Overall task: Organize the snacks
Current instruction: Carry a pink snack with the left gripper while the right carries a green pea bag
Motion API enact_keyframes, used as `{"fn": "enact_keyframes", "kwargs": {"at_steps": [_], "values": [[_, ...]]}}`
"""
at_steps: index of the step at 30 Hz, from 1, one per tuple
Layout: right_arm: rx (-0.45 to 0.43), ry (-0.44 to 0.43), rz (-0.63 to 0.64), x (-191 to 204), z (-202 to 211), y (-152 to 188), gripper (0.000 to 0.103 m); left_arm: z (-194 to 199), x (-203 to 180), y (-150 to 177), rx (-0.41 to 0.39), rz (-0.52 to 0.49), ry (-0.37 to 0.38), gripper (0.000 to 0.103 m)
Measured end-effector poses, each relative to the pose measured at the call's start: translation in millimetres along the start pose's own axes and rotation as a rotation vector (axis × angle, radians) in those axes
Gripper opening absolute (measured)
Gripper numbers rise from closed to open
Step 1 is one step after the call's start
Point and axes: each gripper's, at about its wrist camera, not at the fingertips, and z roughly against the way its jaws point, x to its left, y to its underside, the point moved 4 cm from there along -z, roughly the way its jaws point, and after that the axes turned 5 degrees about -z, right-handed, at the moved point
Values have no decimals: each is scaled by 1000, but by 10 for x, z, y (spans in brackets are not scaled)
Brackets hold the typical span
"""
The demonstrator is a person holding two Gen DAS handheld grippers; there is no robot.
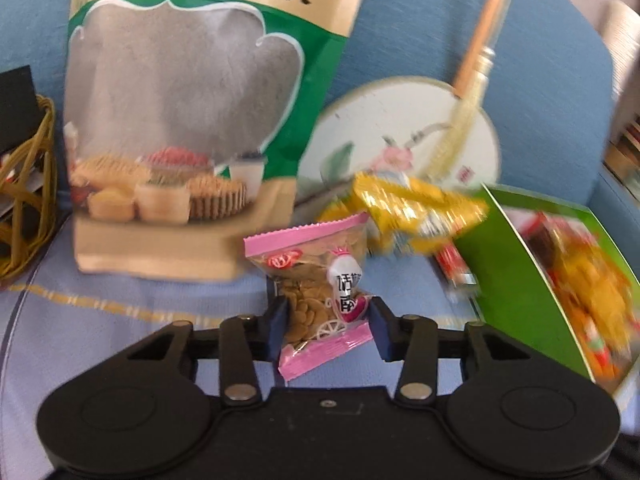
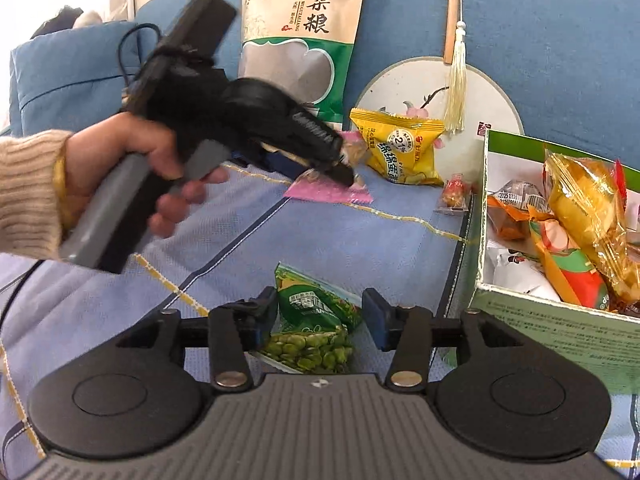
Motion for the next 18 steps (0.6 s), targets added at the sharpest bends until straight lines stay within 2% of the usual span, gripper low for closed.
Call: {"fn": "enact_keyframes", "kwargs": {"at_steps": [5, 7, 10, 11, 12, 14, 18], "values": [[-8, -6, 8, 32, 32, -7, 84, 400, -11, 286, 44, 10, 49, 43], [-12, -10, 6, 54, 43, -11, 86, 574, 45, 420, 51, 17, 51, 49], [-5, -26, -5, 64, 50, -6, 91, 759, 49, 477, 25, 42, 34, 81], [-1, -31, -9, 60, 54, -2, 92, 785, 35, 466, 14, 47, 30, 98], [4, -33, -10, 56, 52, 2, 93, 796, 22, 454, 5, 51, 23, 103], [16, -27, -4, 64, 43, 18, 97, 776, -3, 431, -6, 59, 6, 103], [50, -9, -9, 49, 20, 48, 96, 604, -41, 424, 18, 62, -19, 103]]}}
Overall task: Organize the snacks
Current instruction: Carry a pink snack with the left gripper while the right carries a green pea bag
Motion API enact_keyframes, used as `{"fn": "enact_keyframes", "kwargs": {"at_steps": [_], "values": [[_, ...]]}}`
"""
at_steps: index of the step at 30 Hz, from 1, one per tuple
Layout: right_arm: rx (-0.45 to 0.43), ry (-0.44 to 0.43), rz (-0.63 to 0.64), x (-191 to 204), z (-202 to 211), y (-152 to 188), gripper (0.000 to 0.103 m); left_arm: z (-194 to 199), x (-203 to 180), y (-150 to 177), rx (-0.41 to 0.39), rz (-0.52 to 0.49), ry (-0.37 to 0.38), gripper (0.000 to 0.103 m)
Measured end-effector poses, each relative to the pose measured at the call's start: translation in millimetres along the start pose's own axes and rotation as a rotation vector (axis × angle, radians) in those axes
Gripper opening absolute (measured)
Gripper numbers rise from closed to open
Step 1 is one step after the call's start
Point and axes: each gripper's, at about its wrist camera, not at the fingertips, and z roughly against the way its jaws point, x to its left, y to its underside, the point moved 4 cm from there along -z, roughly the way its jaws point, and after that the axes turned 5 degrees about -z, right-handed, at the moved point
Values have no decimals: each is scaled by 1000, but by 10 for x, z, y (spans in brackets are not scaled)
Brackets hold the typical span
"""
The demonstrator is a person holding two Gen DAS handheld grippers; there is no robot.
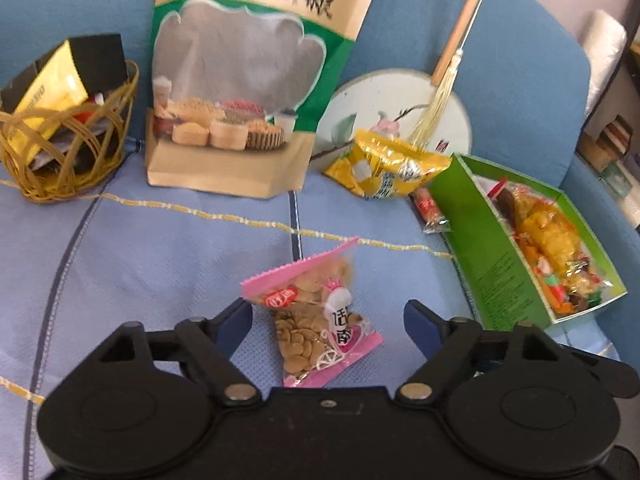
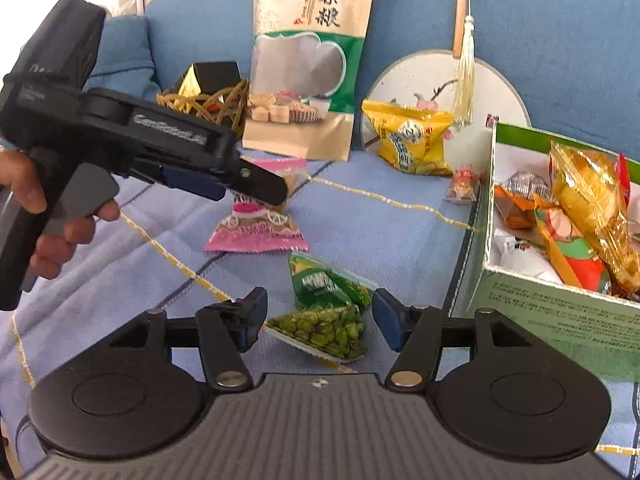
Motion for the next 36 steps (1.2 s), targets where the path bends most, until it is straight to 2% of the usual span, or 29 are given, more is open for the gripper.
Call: {"fn": "enact_keyframes", "kwargs": {"at_steps": [6, 8, 9, 10, 11, 12, 13, 15, 20, 24, 27, 30, 36], "values": [[26, 5, -12, -39, -3, 3, 96, -117, 84, 44, 3, -1, -31, 103], [44, 7, -14, -43, -43, 21, 83, -122, 87, 46, 3, 2, -29, 103], [40, 14, -17, -35, -49, 24, 81, -120, 89, 47, 0, 1, -35, 93], [40, 16, -15, -35, -45, 16, 74, -124, 84, 44, 0, -5, -22, 78], [38, 13, -13, -30, -31, 4, 73, -119, 83, 41, -2, -2, -18, 72], [20, 9, -16, -26, 1, -15, 72, -108, 86, 37, -5, 11, -12, 58], [1, 9, -11, -17, 38, -39, 72, -91, 76, 29, -1, 25, -1, 52], [-48, 11, 5, 3, 129, -102, 71, -58, 30, -1, 13, 40, 14, 53], [-211, 40, -3, -109, 464, -305, 71, 103, -252, -163, -39, -25, 52, 52], [-332, 122, -31, -347, 740, -442, 71, 188, -591, -384, -91, -74, 113, 52], [-388, 202, -72, -594, 904, -498, 71, 196, -864, -563, -123, -99, 161, 53], [-429, 337, -107, -926, 1040, -516, 71, 144, -1142, -731, -145, -120, 197, 53], [-431, 562, -218, -1591, 1219, -411, 71, -62, -1681, -972, -166, -168, 276, 53]]}}
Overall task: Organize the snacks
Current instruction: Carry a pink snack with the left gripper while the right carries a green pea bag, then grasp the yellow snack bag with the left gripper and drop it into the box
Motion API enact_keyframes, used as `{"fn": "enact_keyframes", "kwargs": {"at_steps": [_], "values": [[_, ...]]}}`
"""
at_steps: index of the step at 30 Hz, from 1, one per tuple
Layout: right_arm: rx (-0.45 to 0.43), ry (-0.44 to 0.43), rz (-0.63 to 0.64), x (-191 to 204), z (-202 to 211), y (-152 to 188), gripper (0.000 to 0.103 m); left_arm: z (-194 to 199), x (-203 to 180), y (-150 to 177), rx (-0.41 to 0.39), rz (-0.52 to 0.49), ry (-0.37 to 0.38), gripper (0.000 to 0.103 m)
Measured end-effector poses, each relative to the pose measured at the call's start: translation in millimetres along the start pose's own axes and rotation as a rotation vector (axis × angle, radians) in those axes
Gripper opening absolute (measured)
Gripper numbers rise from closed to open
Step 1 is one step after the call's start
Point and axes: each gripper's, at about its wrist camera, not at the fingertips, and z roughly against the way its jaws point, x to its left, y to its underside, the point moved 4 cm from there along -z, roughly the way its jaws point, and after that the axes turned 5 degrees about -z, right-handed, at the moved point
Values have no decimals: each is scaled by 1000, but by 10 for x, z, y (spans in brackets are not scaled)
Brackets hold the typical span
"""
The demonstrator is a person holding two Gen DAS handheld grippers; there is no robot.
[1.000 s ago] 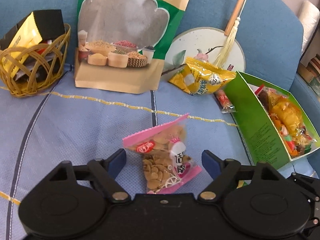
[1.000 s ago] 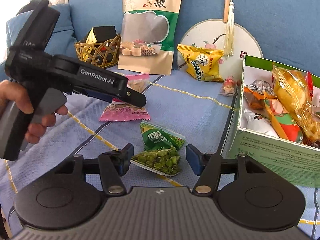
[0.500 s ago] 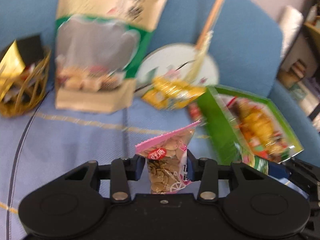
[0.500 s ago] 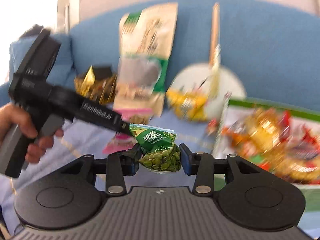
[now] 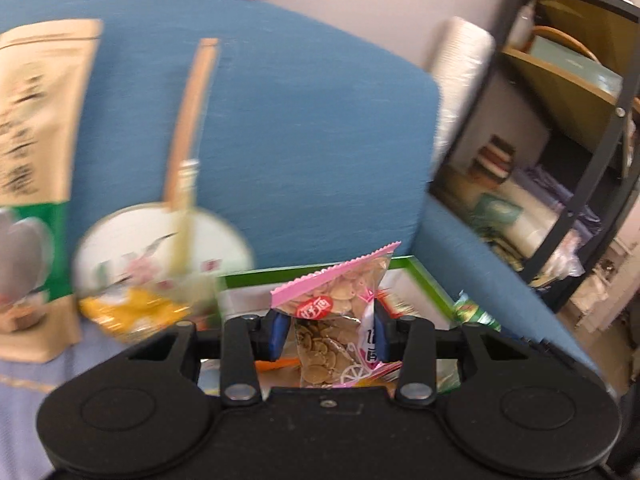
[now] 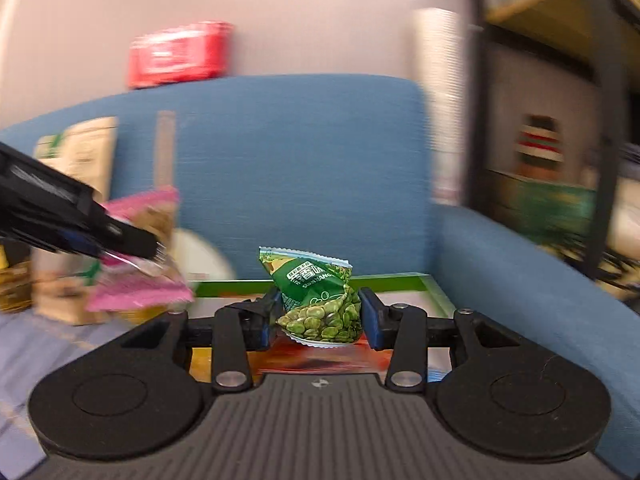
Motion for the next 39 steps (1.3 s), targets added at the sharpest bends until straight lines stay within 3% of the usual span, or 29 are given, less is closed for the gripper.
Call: {"fn": "enact_keyframes", "kwargs": {"at_steps": [3, 9, 11, 12, 13, 14, 17, 21, 26, 32, 39], "values": [[4, 67, -8, -163, -59, 19, 71, -190, -227, -52, -4, -30, 36, 53], [18, 104, -20, -270, -134, 101, 72, -571, -479, 14, 34, -76, 73, 54], [30, 120, -7, -268, -175, 152, 77, -667, -492, 58, 54, -81, 80, 57], [49, 133, 18, -250, -224, 198, 80, -700, -482, 90, 60, -77, 85, 80], [82, 146, 47, -238, -269, 242, 97, -713, -478, 112, 69, -71, 84, 100], [101, 162, 72, -227, -296, 280, 103, -716, -453, 130, 75, -61, 65, 103], [88, 176, 109, -170, -270, 291, 103, -643, -371, 167, 64, -61, 15, 103], [-8, 92, 50, -47, -77, 173, 103, -437, -232, 118, 45, -67, 1, 103], [-37, -92, -15, 235, 27, 129, 103, -83, 106, 90, -11, -33, -76, 103], [68, -302, 4, 781, 13, 339, 103, 90, 691, 273, 29, 21, -236, 103], [146, -389, -6, 1062, 23, 516, 103, -31, 1187, 369, 52, 145, -325, 103]]}}
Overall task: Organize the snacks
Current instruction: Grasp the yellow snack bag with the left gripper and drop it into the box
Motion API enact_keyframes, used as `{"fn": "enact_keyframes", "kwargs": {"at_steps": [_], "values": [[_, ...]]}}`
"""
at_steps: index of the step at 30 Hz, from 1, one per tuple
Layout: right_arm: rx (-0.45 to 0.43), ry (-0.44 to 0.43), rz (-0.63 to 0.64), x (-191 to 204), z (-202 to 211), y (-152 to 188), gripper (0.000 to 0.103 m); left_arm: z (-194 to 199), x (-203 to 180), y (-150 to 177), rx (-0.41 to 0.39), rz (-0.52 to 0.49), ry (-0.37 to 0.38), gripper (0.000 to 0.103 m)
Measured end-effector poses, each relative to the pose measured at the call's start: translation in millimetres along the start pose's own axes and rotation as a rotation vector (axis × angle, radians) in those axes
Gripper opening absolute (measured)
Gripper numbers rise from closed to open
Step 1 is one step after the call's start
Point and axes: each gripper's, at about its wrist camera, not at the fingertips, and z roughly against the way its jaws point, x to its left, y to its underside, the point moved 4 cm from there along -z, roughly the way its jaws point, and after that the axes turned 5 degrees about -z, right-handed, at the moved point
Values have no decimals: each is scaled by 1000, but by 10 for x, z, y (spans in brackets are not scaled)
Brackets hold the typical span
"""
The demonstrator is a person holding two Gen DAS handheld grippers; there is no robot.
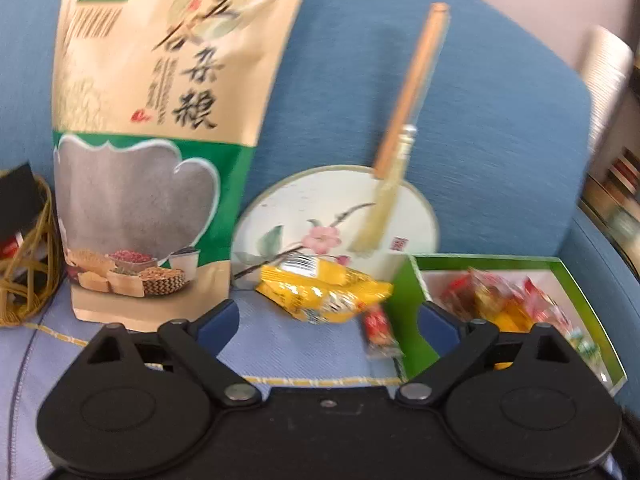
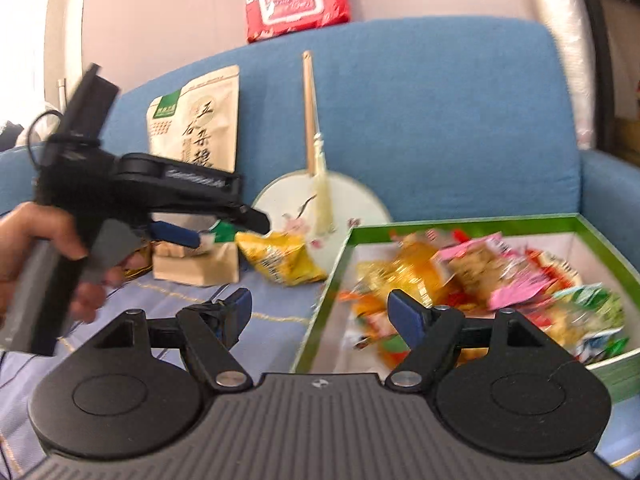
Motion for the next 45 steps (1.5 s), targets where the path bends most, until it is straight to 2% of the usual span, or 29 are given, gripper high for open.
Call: {"fn": "enact_keyframes", "kwargs": {"at_steps": [5, 9, 13, 14, 15, 16, 19, 21, 24, 28, 29, 30, 31, 32, 33, 35, 37, 41, 45], "values": [[8, 5, 6, 12, -14, 26, 103, -268, 77, -172, 7, 115, 21, 103], [21, 2, 20, -35, -45, 40, 103, -477, 49, -244, 15, 90, 1, 103], [41, -8, 38, -3, -148, 38, 103, -708, 89, -177, 86, 83, -13, 103], [44, -14, 41, 3, -153, 44, 103, -746, 130, -135, 103, 103, -9, 87], [46, -17, 46, 5, -155, 42, 103, -769, 168, -96, 117, 123, -1, 56], [45, -18, 51, 18, -154, 42, 103, -779, 204, -49, 131, 144, 33, 31], [42, -25, 58, 37, -135, 45, 103, -654, 241, 32, 127, 121, 77, 10], [46, -29, 57, 50, -130, 48, 103, -519, 241, 96, 139, 84, 111, 5], [50, -39, 57, 84, -113, 54, 103, -254, 239, 293, 168, 18, 142, 5], [64, -90, 53, 168, -84, 74, 103, 159, 298, 600, 215, -3, 176, 8], [72, -110, 51, 210, -75, 83, 103, 269, 310, 664, 215, -16, 177, 15], [81, -136, 52, 258, -64, 93, 103, 383, 322, 704, 201, -28, 170, 35], [92, -162, 53, 313, -48, 111, 103, 505, 310, 758, 183, -38, 161, 50], [107, -197, 53, 389, -32, 136, 103, 595, 329, 752, 162, -44, 157, 76], [120, -226, 50, 450, -21, 166, 103, 658, 334, 750, 140, -42, 157, 81], [168, -290, 33, 596, -29, 247, 103, 777, 393, 749, 121, -26, 172, 81], [221, -318, 33, 727, -88, 376, 103, 787, 426, 750, 128, -16, 181, 81], [291, -256, 76, 810, -263, 613, 103, 748, 463, 767, 144, -4, 187, 81], [293, -230, -31, 739, -375, 602, 103, 642, 444, 783, 155, 8, 201, 84]]}}
